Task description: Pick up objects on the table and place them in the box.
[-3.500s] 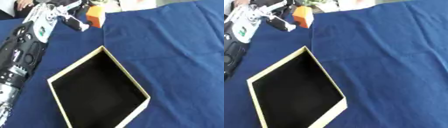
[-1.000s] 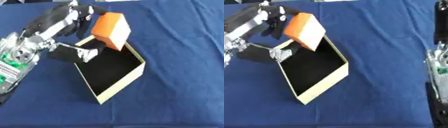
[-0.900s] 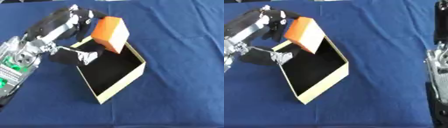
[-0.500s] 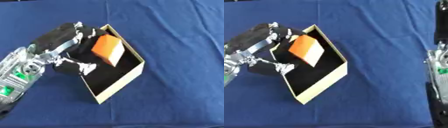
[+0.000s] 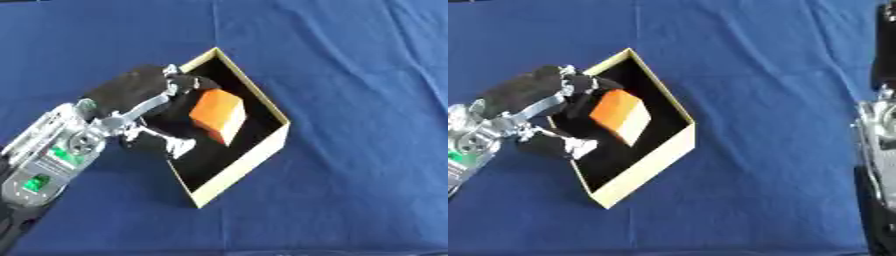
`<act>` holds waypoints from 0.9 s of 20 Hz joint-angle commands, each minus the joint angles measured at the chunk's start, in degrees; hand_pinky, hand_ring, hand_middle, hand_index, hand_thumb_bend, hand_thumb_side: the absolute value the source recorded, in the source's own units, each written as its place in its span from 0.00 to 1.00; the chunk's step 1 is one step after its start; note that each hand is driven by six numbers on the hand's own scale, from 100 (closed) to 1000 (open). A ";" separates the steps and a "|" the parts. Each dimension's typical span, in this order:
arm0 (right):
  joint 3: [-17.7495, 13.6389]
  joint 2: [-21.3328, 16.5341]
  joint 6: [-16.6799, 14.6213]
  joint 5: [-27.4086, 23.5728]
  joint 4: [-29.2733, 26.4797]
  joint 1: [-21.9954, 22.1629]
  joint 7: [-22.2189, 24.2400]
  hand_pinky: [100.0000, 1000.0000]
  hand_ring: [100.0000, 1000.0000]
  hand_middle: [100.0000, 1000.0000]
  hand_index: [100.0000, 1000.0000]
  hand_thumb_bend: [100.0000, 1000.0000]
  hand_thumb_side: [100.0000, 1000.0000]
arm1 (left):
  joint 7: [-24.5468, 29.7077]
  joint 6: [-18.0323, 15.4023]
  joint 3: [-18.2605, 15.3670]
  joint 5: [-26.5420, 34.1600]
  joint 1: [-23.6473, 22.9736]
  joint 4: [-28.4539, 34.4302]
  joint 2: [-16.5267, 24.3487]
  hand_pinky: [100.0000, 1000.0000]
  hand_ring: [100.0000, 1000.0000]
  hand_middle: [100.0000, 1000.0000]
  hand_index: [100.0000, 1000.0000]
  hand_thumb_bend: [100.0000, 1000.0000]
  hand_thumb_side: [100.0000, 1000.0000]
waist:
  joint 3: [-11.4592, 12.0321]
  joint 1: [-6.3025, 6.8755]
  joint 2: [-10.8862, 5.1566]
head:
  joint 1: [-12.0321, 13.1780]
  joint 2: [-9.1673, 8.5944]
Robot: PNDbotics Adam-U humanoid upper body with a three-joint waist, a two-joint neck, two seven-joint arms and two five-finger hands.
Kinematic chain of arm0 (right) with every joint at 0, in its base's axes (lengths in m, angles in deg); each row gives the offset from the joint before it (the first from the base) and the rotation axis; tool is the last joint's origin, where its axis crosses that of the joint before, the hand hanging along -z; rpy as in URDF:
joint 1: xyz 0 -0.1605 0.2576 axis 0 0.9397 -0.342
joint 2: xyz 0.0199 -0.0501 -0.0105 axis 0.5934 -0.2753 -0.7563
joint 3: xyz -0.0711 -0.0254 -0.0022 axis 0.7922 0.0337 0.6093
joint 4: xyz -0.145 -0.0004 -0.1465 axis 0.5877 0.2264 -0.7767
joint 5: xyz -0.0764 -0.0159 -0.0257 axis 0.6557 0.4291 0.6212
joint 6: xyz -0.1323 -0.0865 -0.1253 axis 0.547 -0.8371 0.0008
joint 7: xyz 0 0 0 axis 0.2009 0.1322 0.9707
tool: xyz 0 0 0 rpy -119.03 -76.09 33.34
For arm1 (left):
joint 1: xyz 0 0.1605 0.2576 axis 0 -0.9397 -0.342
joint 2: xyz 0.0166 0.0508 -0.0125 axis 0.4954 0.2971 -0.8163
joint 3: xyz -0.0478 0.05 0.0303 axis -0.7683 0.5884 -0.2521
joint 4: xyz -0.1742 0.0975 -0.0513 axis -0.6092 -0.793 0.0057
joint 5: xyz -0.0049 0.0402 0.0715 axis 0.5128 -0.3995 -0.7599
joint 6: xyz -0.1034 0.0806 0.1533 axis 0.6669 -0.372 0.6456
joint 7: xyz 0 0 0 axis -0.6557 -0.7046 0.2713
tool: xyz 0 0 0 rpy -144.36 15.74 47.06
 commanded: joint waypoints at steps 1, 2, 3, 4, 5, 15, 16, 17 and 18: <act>-0.02 -0.54 0.03 -0.50 -0.93 -0.29 0.15 0.73 0.71 0.46 0.68 0.00 0.83 | 0.74 -1.80 0.13 -2.61 1.42 -3.39 -0.45 0.08 0.29 0.15 0.28 0.00 0.09 | 0.11 -0.09 -0.85 | 0.23 -0.32; -0.03 -0.54 0.03 -0.52 -0.93 -0.27 0.16 0.73 0.71 0.46 0.68 0.00 0.83 | 0.38 -2.55 0.22 -3.39 1.59 -4.62 -0.82 0.08 0.29 0.15 0.28 0.00 0.09 | 0.13 -0.10 -0.84 | 0.24 -0.33; -0.04 -0.55 0.03 -0.53 -0.93 -0.26 0.16 0.73 0.71 0.46 0.68 0.00 0.83 | -0.08 -3.29 0.30 -4.14 1.68 -5.67 -1.13 0.08 0.29 0.15 0.28 0.00 0.09 | 0.14 -0.10 -0.84 | 0.24 -0.33; -0.01 -0.52 0.04 -0.56 -0.93 -0.24 0.18 0.73 0.71 0.46 0.68 0.00 0.83 | -0.46 -4.01 0.47 -4.93 1.84 -6.59 -1.48 0.23 0.42 0.33 0.45 0.01 0.09 | 0.14 -0.08 -0.78 | 0.33 -0.36; 0.05 -0.48 0.06 -0.65 -0.93 -0.16 0.23 0.73 0.71 0.46 0.68 0.00 0.83 | -0.30 -4.75 0.97 -5.71 2.28 -7.45 -2.00 0.23 0.42 0.33 0.45 0.01 0.09 | 0.18 -0.04 -0.67 | 0.47 -0.42; -0.06 -0.47 0.13 -0.81 -0.93 0.14 0.25 0.73 0.71 0.45 0.68 0.00 0.83 | 3.75 -9.20 0.23 -12.83 3.26 -8.65 -3.85 0.44 0.67 0.68 0.82 0.24 0.16 | 0.40 0.05 -0.70 | 0.40 -0.62; -0.06 -0.46 0.14 -0.80 -0.93 0.14 0.25 0.73 0.71 0.45 0.68 0.00 0.83 | 3.86 -9.20 0.19 -12.95 3.26 -8.57 -3.87 0.44 0.67 0.68 0.82 0.24 0.16 | 0.40 0.05 -0.70 | 0.40 -0.63; -0.06 -0.46 0.14 -0.80 -0.93 0.14 0.25 0.73 0.71 0.45 0.68 0.00 0.83 | 3.94 -9.19 0.16 -13.00 3.25 -8.52 -3.88 0.44 0.67 0.68 0.82 0.24 0.16 | 0.40 0.05 -0.71 | 0.40 -0.63; -0.07 -0.43 0.15 -0.80 -0.93 0.16 0.24 0.73 0.71 0.45 0.68 0.00 0.83 | 3.87 -9.10 -0.05 -12.90 3.38 -8.29 -4.02 0.46 0.68 0.69 0.82 0.25 0.18 | 0.39 0.04 -0.79 | 0.37 -0.79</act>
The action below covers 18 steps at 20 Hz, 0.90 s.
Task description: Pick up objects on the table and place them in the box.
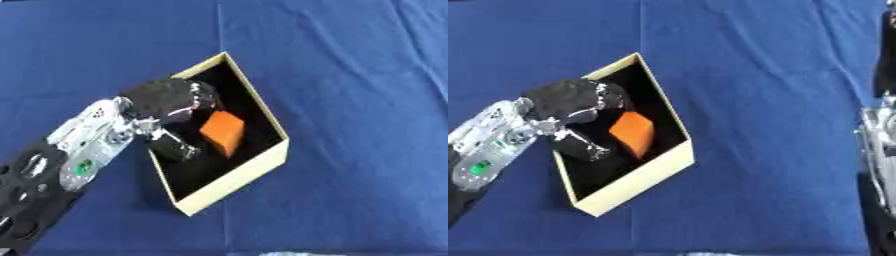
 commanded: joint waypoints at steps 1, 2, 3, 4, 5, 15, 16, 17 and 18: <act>-0.10 -0.41 0.02 -0.34 -0.93 -0.46 0.09 0.73 0.71 0.45 0.68 0.00 0.83 | 0.19 0.16 -0.93 -0.29 0.62 0.99 0.41 0.47 0.68 0.70 0.82 0.25 0.19 | 0.08 -0.14 -1.15 | 0.02 -0.76; -0.11 -0.39 0.03 -0.33 -0.93 -0.46 0.08 0.73 0.71 0.45 0.68 0.00 0.83 | 0.27 0.37 -1.17 0.09 0.67 1.44 0.39 0.49 0.70 0.72 0.83 0.27 0.21 | 0.06 -0.14 -1.21 | 0.00 -0.84; -0.11 -0.39 0.02 -0.32 -0.93 -0.45 0.07 0.73 0.71 0.45 0.68 0.00 0.83 | 0.61 0.53 -1.36 0.55 0.67 1.91 0.40 0.49 0.71 0.72 0.83 0.29 0.22 | 0.05 -0.15 -1.26 | -0.01 -0.89; -0.12 -0.39 0.02 -0.31 -0.93 -0.45 0.06 0.73 0.71 0.45 0.68 0.00 0.83 | 1.06 0.65 -1.54 0.99 0.67 2.40 0.44 0.52 0.73 0.75 0.85 0.34 0.26 | 0.06 -0.16 -1.29 | -0.05 -0.92; -0.14 -0.40 0.03 -0.30 -0.93 -0.43 0.04 0.73 0.71 0.45 0.68 0.00 0.83 | 1.65 0.70 -1.75 1.40 0.69 3.02 0.50 0.52 0.74 0.75 0.85 0.36 0.27 | 0.10 -0.17 -1.32 | -0.10 -0.93; -0.33 -0.59 0.12 -0.07 -0.93 -0.23 -0.07 0.73 0.71 0.45 0.68 0.00 0.82 | 2.28 4.65 -7.83 7.77 1.01 14.61 1.20 0.46 0.67 0.68 0.81 0.24 0.38 | 0.80 -0.21 -1.53 | -0.93 -0.81; -0.38 -0.63 0.11 -0.02 -0.93 -0.24 -0.12 0.73 0.71 0.45 0.68 0.00 0.82 | 2.20 4.88 -8.60 8.56 0.78 15.98 1.54 0.45 0.66 0.67 0.80 0.22 0.38 | 0.86 -0.21 -1.56 | -1.13 -0.74; -0.44 -0.67 0.10 0.04 -0.93 -0.28 -0.17 0.73 0.71 0.45 0.68 0.00 0.82 | 2.04 5.10 -9.44 9.45 0.41 17.47 1.95 0.44 0.65 0.66 0.79 0.20 0.38 | 0.94 -0.23 -1.58 | -1.43 -0.63; -0.48 -0.70 0.08 0.10 -0.93 -0.34 -0.22 0.73 0.71 0.45 0.68 0.00 0.81 | 1.78 5.34 -10.33 10.36 -0.04 18.87 2.34 0.43 0.64 0.65 0.78 0.17 0.38 | 1.01 -0.26 -1.60 | -1.83 -0.48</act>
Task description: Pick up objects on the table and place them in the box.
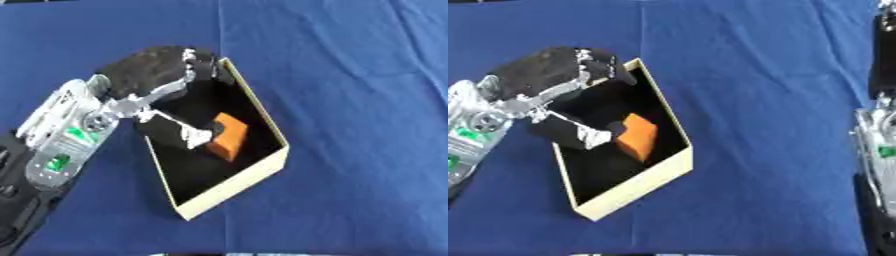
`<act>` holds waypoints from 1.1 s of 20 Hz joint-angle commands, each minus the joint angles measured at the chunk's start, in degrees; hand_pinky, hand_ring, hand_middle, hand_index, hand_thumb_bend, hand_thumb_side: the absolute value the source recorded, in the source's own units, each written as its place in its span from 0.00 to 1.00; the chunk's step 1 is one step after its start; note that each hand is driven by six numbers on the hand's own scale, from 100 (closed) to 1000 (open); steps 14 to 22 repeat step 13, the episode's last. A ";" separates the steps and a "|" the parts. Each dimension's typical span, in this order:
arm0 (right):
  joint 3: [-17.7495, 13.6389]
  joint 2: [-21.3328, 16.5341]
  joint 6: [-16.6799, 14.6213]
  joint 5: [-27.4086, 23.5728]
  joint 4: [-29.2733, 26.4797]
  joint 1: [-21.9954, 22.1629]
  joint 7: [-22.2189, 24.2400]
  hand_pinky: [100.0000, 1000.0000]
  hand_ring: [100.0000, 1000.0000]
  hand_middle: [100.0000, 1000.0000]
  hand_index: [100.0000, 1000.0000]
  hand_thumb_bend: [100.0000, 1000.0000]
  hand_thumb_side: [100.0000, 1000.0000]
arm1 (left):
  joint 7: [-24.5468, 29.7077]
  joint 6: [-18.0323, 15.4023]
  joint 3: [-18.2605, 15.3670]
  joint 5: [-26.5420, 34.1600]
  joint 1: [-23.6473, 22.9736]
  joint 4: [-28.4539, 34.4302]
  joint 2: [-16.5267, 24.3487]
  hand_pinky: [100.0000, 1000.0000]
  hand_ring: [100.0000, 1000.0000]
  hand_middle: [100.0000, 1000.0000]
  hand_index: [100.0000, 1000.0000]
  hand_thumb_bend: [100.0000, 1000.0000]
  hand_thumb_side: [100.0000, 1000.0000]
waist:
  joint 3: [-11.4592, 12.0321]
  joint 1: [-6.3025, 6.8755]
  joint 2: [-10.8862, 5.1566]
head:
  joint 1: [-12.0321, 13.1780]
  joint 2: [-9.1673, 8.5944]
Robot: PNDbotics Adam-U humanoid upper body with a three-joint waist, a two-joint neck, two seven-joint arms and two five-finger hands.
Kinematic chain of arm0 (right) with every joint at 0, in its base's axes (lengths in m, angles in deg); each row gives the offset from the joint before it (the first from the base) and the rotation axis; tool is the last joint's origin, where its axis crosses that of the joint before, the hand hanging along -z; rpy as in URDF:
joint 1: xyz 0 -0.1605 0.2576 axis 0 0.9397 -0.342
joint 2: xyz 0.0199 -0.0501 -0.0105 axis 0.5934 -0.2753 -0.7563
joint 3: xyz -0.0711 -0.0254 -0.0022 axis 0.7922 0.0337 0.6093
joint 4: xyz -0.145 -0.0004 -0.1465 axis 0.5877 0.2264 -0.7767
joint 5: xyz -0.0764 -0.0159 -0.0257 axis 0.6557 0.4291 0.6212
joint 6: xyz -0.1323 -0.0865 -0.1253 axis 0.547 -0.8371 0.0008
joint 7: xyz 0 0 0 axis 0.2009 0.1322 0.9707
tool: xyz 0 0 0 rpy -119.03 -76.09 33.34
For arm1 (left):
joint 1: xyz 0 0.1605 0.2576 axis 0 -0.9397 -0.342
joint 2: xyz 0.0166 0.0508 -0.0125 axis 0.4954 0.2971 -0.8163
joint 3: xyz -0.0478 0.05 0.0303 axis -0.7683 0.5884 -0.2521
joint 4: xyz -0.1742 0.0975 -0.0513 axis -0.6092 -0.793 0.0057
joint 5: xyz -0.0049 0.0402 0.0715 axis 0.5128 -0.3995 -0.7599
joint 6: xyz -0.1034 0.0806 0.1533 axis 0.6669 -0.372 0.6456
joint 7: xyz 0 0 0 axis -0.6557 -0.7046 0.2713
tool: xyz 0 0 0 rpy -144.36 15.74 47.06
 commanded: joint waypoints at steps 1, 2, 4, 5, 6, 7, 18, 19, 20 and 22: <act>-0.44 -0.73 0.02 0.17 -0.93 -0.62 -0.24 0.73 0.71 0.46 0.68 0.00 0.81 | -0.96 0.80 -3.51 2.90 -0.19 4.61 2.45 0.43 0.63 0.64 0.77 0.16 0.38 | 0.25 -0.19 -1.43 | -1.10 -0.05; -0.49 -0.72 -0.03 0.25 -0.93 -0.74 -0.30 0.73 0.71 0.46 0.69 0.00 0.81 | -1.61 0.75 -4.45 3.82 -0.44 5.00 2.71 0.41 0.62 0.62 0.75 0.11 0.37 | 0.33 -0.29 -1.48 | -1.60 0.02; -0.62 -0.66 -0.15 0.45 -0.93 -1.04 -0.44 0.73 0.71 0.46 0.69 0.00 0.81 | -3.28 0.15 -7.05 5.70 -1.15 5.30 2.95 0.38 0.58 0.59 0.72 0.02 0.35 | 0.43 -0.51 -1.56 | -2.58 0.10; -0.66 -0.63 -0.20 0.55 -0.93 -1.16 -0.50 0.73 0.71 0.46 0.69 0.00 0.81 | -4.14 -0.46 -8.31 6.59 -1.63 5.34 2.91 0.38 0.58 0.59 0.72 0.02 0.35 | 0.43 -0.60 -1.60 | -2.90 0.11; -0.69 -0.59 -0.24 0.64 -0.93 -1.26 -0.55 0.73 0.71 0.46 0.69 0.00 0.80 | -5.00 -1.09 -9.24 7.47 -2.08 5.36 2.94 0.37 0.57 0.58 0.72 0.01 0.36 | 0.40 -0.68 -1.64 | -3.11 0.13; -0.76 -0.51 -0.29 0.75 -0.93 -1.44 -0.64 0.73 0.71 0.46 0.69 0.00 0.80 | -5.90 -1.84 -10.38 8.37 -2.69 5.38 2.68 0.37 0.57 0.58 0.72 0.01 0.36 | 0.34 -0.84 -1.73 | -3.38 0.21; -1.06 -0.11 -0.58 1.54 -0.93 -2.35 -1.13 0.73 0.71 0.46 0.69 0.00 0.78 | -11.01 -6.82 -16.84 13.50 -7.51 5.39 3.20 0.35 0.56 0.57 0.71 0.03 0.36 | -0.32 -1.70 -2.19 | -3.61 0.33; -1.06 -0.11 -0.58 1.54 -0.93 -2.35 -1.13 0.73 0.71 0.46 0.69 0.00 0.78 | -11.01 -6.82 -16.84 13.50 -7.51 5.39 3.20 0.35 0.56 0.57 0.71 0.03 0.36 | -0.32 -1.70 -2.19 | -3.61 0.33; -1.06 -0.11 -0.58 1.54 -0.93 -2.35 -1.13 0.73 0.71 0.46 0.69 0.00 0.78 | -11.01 -6.82 -16.84 13.50 -7.51 5.39 3.20 0.35 0.56 0.57 0.71 0.03 0.36 | -0.32 -1.70 -2.19 | -3.61 0.33; -1.06 -0.11 -0.58 1.54 -0.93 -2.35 -1.13 0.73 0.71 0.46 0.69 0.00 0.78 | -11.01 -6.82 -16.84 13.50 -7.51 5.39 3.20 0.35 0.56 0.57 0.71 0.03 0.36 | -0.32 -1.70 -2.19 | -3.61 0.33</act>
